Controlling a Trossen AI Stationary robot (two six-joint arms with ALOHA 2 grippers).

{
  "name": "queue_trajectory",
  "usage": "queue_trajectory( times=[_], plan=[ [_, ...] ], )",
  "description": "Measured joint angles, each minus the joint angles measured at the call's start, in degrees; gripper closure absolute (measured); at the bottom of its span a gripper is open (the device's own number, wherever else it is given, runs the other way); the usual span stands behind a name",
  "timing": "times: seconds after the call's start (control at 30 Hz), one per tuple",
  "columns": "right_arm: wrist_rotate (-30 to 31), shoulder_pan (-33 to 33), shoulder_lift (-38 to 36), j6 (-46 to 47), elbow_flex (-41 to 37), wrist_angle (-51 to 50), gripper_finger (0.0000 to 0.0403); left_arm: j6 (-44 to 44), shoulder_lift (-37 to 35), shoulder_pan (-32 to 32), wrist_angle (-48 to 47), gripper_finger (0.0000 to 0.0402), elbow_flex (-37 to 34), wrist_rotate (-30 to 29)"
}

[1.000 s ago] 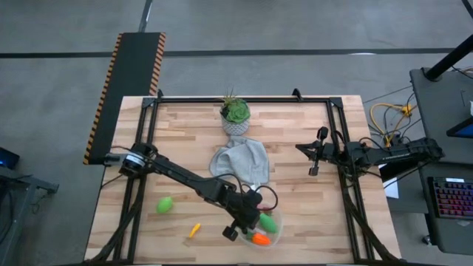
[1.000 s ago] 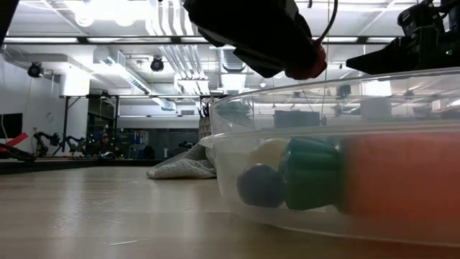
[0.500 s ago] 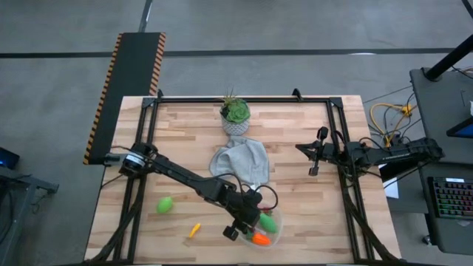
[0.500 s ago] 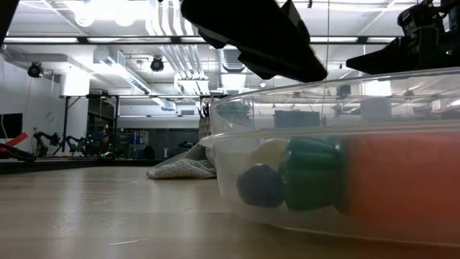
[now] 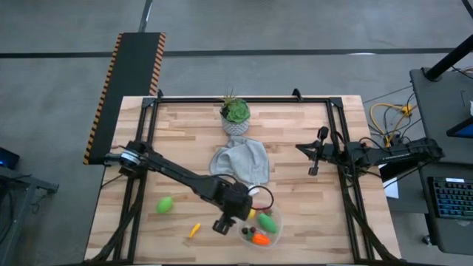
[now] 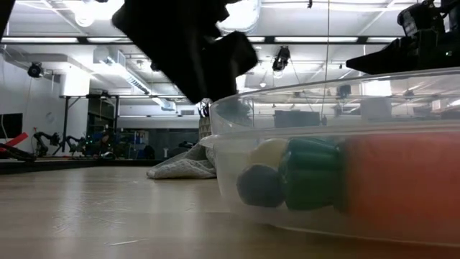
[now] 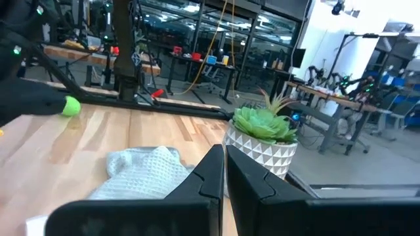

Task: Pick and placing Produce into tupperware
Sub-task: Put the yellow corn into the transparent bin

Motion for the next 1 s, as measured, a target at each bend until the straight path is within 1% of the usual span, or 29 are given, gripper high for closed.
queue_trajectory(
  times=[0.1, 0.17, 0.23, 0.33, 0.43, 0.53, 0.6, 0.8, 0.9, 1.0],
  plan=[
    [1.9, 0.0, -0.2, -1.6, 0.0, 1.5, 0.0394, -3.6, -1.1, 0.1, -4.2, 0.0149, 0.0, -3.2],
    [3.2, 0.0, -0.3, -2.1, 0.0, 2.7, 0.0394, -9.8, -1.5, 0.3, -8.4, 0.0128, 0.7, -5.5],
    [3.8, 0.0, -0.6, -4.1, 0.0, 4.1, 0.0394, -17.4, -1.8, 0.7, -13.9, 0.0119, 1.5, -7.3],
    [4.1, 0.0, -0.6, -8.2, 0.0, 8.3, 0.0394, -26.3, -1.9, 1.4, -20.3, 0.0117, 1.8, -8.0],
    [4.1, 0.0, -0.5, -9.6, 0.0, 13.0, 0.0394, -37.3, -2.0, 1.5, -25.1, 0.0117, 1.2, -7.0],
    [4.1, 0.0, -0.6, -10.6, 0.0, 17.7, 0.0394, -48.5, -2.0, 0.1, -27.9, 0.0117, 0.3, -0.5],
    [4.1, 0.0, -0.6, -11.4, 0.0, 20.7, 0.0394, -55.3, -2.0, -1.9, -28.8, 0.0117, 0.0, 2.1],
    [4.1, 0.0, 0.0, -7.8, 0.0, 19.8, 0.0394, -74.1, -2.1, -7.4, -29.2, 0.0117, 0.2, 1.6],
    [4.1, 0.0, 0.3, -10.2, 0.0, 19.9, 0.0394, -79.5, -2.1, -9.1, -29.2, 0.0117, 0.0, 1.3],
    [4.1, 0.0, 0.2, -10.2, 0.0, 20.5, 0.0394, -85.5, -2.1, -11.8, -28.5, 0.0117, -0.6, 0.5]
  ],
)
